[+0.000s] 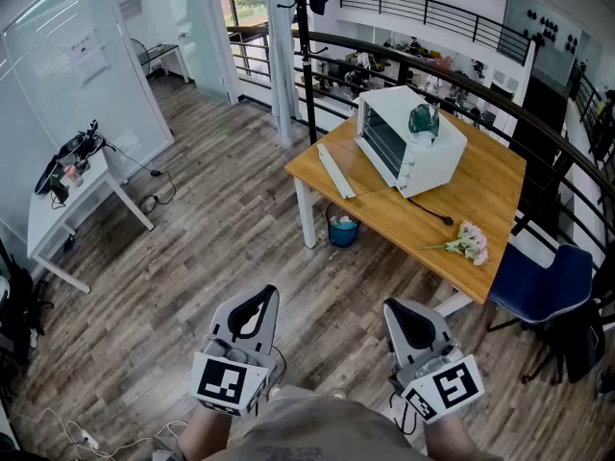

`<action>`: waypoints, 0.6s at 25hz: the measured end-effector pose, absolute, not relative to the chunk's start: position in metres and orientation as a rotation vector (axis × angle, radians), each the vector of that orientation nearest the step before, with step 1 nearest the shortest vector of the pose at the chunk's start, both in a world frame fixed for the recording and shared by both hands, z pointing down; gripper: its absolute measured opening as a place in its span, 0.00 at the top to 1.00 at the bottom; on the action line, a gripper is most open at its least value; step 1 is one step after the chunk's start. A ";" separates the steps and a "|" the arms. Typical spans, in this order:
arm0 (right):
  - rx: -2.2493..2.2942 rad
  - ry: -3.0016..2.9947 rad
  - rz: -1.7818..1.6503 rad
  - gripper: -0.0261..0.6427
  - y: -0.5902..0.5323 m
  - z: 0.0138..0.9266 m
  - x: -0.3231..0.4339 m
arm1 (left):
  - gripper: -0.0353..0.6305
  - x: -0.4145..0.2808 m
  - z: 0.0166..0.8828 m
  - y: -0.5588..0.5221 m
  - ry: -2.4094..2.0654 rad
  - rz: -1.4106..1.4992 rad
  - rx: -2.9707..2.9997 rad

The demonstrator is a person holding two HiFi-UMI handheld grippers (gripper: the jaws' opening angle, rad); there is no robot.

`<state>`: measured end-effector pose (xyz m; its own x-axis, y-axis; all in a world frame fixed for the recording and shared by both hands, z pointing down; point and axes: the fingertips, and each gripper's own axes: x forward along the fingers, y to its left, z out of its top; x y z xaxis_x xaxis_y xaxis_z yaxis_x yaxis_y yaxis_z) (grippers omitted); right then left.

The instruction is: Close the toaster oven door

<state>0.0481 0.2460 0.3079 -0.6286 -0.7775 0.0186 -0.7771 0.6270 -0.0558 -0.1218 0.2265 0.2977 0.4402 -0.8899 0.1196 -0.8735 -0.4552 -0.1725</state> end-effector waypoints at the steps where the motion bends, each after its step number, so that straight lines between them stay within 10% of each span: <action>1: -1.349 2.827 -0.090 0.91 0.244 0.307 0.050 | 0.92 -0.119 0.297 0.224 1.588 -0.299 -2.594; 15: -1.301 2.791 -0.143 0.91 0.235 0.314 0.084 | 0.92 -0.080 0.302 0.214 1.551 -0.346 -2.576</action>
<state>0.0838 0.2354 0.3142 -0.6423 -0.7664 -0.0143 -0.7609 0.6397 -0.1091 -0.0800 0.2138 0.3025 0.4505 -0.8824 0.1354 -0.8563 -0.4700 -0.2140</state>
